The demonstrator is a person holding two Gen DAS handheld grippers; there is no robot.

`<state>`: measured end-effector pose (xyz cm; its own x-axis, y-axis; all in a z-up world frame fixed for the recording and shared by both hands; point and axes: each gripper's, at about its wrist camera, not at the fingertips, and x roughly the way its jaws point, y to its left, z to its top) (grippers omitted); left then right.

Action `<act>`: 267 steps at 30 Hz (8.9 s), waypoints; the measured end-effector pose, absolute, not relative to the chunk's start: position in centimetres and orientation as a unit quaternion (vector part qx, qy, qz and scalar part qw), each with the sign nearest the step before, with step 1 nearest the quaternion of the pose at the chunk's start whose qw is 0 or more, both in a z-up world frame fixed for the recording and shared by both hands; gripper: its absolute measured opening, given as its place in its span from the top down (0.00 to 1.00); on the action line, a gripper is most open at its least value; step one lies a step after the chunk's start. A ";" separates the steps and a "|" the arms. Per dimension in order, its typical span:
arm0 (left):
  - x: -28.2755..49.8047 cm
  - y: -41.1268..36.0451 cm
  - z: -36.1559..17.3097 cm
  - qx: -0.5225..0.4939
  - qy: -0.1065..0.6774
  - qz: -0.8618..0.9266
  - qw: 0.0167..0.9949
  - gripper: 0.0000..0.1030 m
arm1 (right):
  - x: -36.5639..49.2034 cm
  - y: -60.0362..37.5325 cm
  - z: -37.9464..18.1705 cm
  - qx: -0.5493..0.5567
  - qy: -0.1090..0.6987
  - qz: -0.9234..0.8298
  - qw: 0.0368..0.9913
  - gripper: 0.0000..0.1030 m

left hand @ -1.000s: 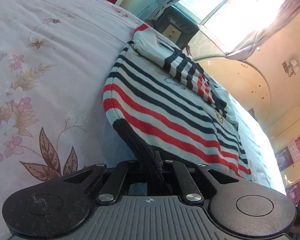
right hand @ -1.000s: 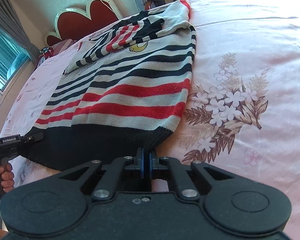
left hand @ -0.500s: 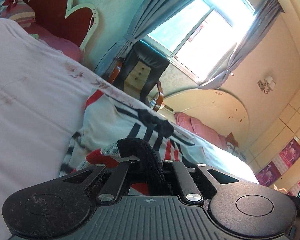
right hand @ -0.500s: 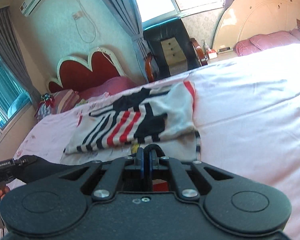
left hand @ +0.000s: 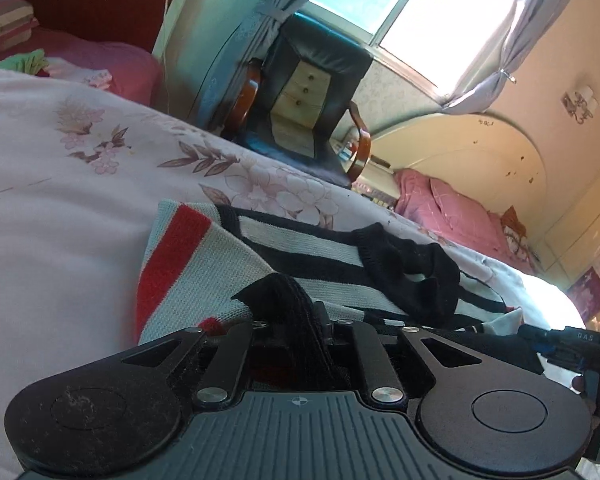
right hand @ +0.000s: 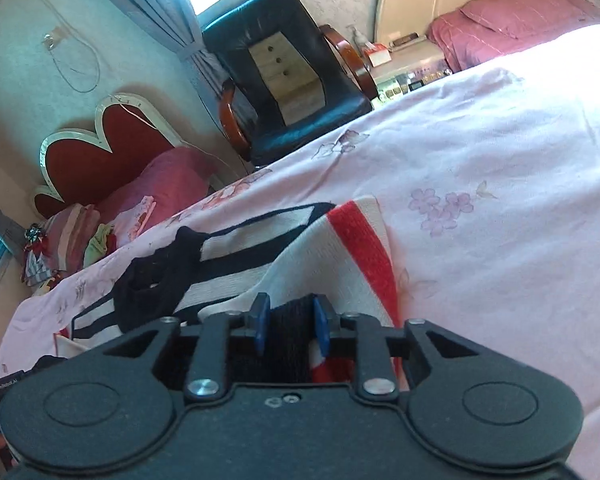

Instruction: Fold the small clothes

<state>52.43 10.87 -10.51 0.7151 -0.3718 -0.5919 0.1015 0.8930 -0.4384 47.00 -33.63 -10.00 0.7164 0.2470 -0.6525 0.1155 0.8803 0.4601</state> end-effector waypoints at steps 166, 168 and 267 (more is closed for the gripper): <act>35.1 5.6 -10.1 0.014 0.373 0.039 0.927 0.00 | 31.7 -24.6 -7.8 -0.004 0.405 -0.006 0.914 0.54; 34.8 6.7 -10.0 -0.017 0.369 0.041 0.928 0.01 | 31.7 -24.6 -7.8 -0.005 0.403 -0.006 0.915 0.54; 44.6 -7.0 -7.7 -0.134 0.355 -0.110 0.919 0.26 | 36.5 -28.9 -3.8 0.042 0.301 0.115 0.946 0.82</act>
<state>44.60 -7.02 -7.70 0.7238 -0.2974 -0.6226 0.1068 0.9397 -0.3248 36.49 -28.90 -3.79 0.7928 0.2429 -0.5590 -0.1928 0.9700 0.1480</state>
